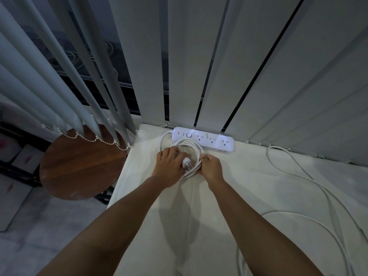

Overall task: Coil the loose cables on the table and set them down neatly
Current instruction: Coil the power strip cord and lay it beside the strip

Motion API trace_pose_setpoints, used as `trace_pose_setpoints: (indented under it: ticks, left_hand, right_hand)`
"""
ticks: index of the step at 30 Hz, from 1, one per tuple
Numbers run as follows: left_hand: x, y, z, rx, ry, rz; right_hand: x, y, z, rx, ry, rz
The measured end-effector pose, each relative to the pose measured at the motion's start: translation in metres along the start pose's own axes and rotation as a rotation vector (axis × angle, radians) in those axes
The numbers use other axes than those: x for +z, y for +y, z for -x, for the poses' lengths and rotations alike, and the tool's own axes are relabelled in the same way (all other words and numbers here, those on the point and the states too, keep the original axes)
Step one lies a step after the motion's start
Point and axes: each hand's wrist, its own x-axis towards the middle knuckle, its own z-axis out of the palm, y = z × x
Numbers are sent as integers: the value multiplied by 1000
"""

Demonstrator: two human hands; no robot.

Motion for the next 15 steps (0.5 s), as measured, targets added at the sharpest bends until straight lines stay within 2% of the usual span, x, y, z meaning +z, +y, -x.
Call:
trace_pose_setpoints:
  ticks: [3, 5, 8, 13, 15]
  left_hand:
    - [3, -3, 2, -21, -2, 95]
    - [3, -1, 0, -111, 39, 243]
    - [1, -1, -2, -201, 90, 407]
    - [-1, -4, 0, -170, 178, 471]
    - [-2, -3, 2, -94, 167, 388]
  right_hand:
    - [-4, 5, -2, -90, 94, 172]
    - [-5, 6, 3, -149, 144, 243]
    - [3, 12, 11, -300, 119, 319]
    - [3, 22, 12, -413, 106, 631]
    - [-2, 21, 7, -409, 65, 610]
